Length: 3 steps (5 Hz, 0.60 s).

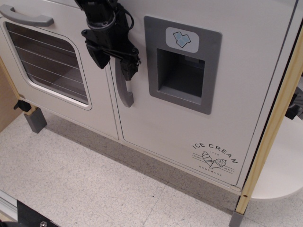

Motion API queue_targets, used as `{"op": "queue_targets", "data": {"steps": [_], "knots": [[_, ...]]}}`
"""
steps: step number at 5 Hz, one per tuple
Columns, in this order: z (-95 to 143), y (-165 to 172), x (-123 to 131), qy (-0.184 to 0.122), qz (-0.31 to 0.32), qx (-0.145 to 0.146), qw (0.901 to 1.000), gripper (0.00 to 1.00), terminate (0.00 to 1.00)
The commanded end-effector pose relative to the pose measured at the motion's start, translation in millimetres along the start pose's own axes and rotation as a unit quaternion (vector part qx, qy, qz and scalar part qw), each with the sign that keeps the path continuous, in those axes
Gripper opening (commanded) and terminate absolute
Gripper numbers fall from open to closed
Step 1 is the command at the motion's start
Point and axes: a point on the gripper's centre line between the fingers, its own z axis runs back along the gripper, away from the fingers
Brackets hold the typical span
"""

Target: Open fridge

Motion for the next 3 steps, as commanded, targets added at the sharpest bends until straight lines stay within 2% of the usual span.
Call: {"op": "queue_targets", "data": {"steps": [1, 3], "knots": [[8.4, 4.4, 13.4, -0.068, 0.038, 0.012, 0.9969, 0.0, 0.0], [9.0, 1.7, 3.9, -0.079, 0.042, 0.017, 0.9958, 0.0, 0.0]]}}
